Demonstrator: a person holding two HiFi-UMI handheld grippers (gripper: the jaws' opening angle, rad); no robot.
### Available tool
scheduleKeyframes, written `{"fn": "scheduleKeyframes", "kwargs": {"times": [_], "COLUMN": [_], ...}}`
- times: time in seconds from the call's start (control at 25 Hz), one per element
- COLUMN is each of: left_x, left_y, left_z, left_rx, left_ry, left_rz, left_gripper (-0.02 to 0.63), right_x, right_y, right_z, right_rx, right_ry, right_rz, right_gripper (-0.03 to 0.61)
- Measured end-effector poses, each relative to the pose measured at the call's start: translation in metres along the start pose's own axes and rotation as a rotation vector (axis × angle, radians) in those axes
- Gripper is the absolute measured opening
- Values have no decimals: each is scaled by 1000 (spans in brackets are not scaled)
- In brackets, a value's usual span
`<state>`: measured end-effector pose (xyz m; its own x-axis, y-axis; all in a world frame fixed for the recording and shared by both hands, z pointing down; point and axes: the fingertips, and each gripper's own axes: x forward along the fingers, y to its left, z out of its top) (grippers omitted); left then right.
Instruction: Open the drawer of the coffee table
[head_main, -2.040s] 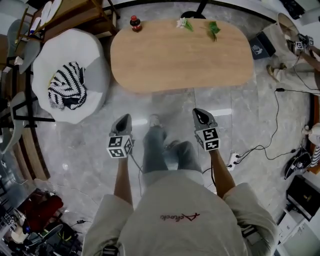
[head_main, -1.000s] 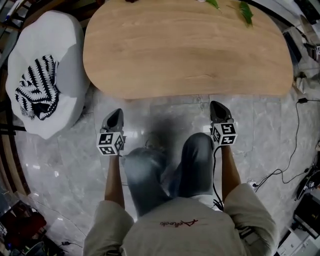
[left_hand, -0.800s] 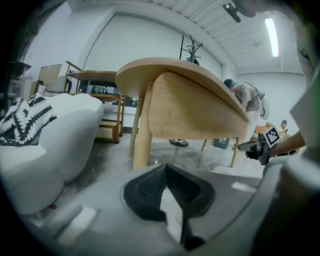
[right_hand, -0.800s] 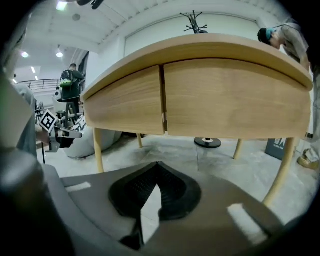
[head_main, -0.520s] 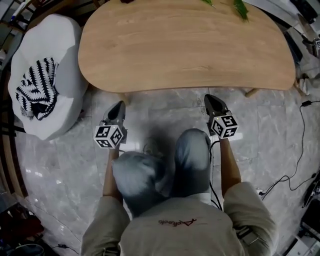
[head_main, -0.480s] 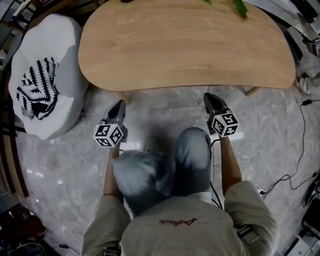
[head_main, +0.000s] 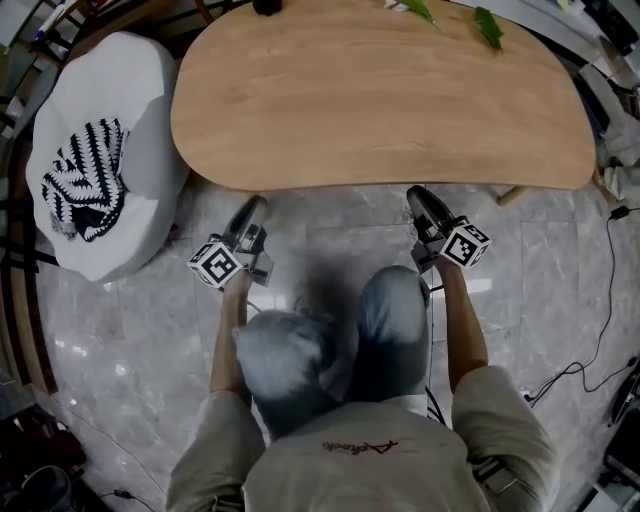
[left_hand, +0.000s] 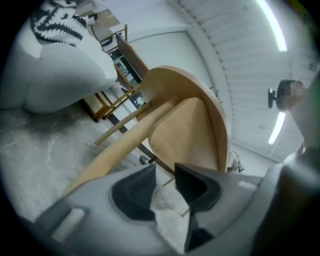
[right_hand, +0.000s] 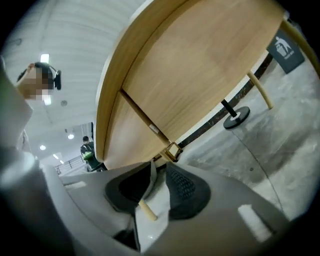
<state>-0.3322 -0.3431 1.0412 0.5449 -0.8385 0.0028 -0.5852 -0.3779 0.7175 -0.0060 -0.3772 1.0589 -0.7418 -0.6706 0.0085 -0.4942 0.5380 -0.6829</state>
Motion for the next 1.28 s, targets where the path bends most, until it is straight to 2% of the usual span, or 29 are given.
{"fn": "scheduleKeyframes", "kwargs": {"times": [0.16, 0.32, 0.44, 0.52, 0.8, 1.28], "left_x": [3, 7, 10, 11, 2, -46], "left_y": [4, 2, -3, -4, -7, -36], "left_z": [6, 15, 19, 21, 13, -15], "left_rx": [-9, -8, 11, 18, 17, 30], "left_ry": [-9, -26, -27, -29, -22, 8], "left_rz": [-11, -46, -77, -84, -89, -82], "left_gripper": [172, 187, 183, 184, 153, 150], "right_x": [6, 13, 13, 14, 5, -40], "right_y": [2, 5, 11, 15, 17, 46], "right_z": [6, 12, 15, 16, 12, -16], "right_rx": [71, 65, 55, 54, 73, 60], "right_ry": [-41, -48, -51, -55, -61, -19], "right_rz": [58, 93, 135, 157, 158, 171], "right_gripper": [164, 183, 163, 117, 110, 103]}}
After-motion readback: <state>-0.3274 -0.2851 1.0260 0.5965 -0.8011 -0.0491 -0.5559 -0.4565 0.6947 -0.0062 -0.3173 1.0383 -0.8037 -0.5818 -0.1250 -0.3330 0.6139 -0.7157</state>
